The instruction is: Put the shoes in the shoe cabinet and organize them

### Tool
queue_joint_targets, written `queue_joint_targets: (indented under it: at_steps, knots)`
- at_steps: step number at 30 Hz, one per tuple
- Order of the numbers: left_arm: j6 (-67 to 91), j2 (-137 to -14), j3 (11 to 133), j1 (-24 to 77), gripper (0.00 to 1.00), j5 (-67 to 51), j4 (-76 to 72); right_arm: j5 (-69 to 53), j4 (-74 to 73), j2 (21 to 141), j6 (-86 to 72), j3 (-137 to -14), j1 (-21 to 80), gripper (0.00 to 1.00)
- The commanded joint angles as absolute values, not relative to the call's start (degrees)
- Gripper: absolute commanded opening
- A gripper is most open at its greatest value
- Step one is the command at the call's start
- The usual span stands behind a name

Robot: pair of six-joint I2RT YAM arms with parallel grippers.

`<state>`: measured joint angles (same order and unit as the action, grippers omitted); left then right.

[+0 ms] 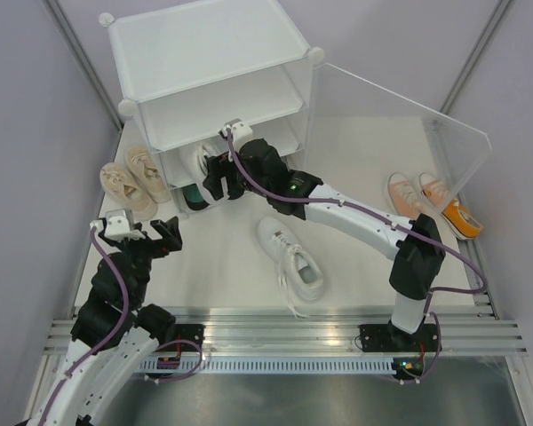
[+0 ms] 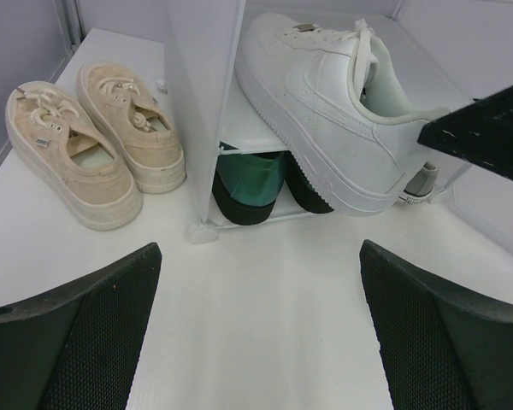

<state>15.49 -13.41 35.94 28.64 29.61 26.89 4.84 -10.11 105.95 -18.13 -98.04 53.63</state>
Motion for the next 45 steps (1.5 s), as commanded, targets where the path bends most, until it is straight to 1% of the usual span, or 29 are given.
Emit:
queue_joint_targets:
  at_steps: [1, 6, 12, 13, 16, 28, 31, 34, 35, 38, 41, 45]
  knots:
    - [13.80, -14.32, 37.62, 28.83, 1.00, 29.18, 25.31, 2.55, -5.01, 99.42, -16.44, -94.40, 53.79, 0.84]
    - [14.24, -14.24, 37.71, 28.74, 1.00, 31.19, 25.31, 1.58, -2.73, 94.93, -15.12, -86.76, 53.88, 0.86]
    - [17.92, -14.85, 37.09, 28.57, 0.99, 43.58, 25.40, 3.16, 1.93, 94.22, -12.66, -79.37, 54.23, 0.87]
    - [18.02, -15.03, 37.00, 28.48, 0.99, 46.12, 25.40, 3.43, 2.89, 94.57, -12.22, -79.19, 54.23, 0.87]
    - [18.11, -16.08, 37.00, 27.60, 0.99, 47.98, 25.40, 4.13, 4.82, 96.06, -10.64, -79.27, 54.32, 0.87]
    - [17.40, -18.98, 36.83, 24.52, 0.99, 47.37, 25.40, 8.00, 6.59, 109.33, -9.05, -89.29, 53.70, 0.86]
    - [17.14, -19.60, 36.83, 24.43, 0.99, 46.85, 25.31, 7.39, 7.56, 111.62, -8.88, -91.13, 53.53, 0.82]
    - [16.88, -20.13, 36.74, 24.43, 0.99, 46.50, 25.14, 6.42, 8.87, 112.94, -8.79, -92.28, 53.17, 0.70]
    - [16.79, -20.21, 36.74, 24.43, 0.99, 46.32, 25.05, 6.07, 9.22, 113.29, -8.62, -92.55, 53.00, 0.63]
    - [16.79, -20.39, 36.74, 24.43, 0.99, 46.14, 25.05, 5.36, 10.37, 114.34, -7.91, -93.95, 52.91, 0.55]
    - [16.79, -20.48, 36.91, 24.43, 1.00, 46.05, 24.96, 5.10, 11.07, 115.92, -7.91, -96.67, 52.56, 0.49]
    - [16.79, -20.66, 36.91, 24.35, 1.00, 45.97, 25.05, 5.01, 11.07, 119.17, -7.91, -100.80, 52.30, 0.44]
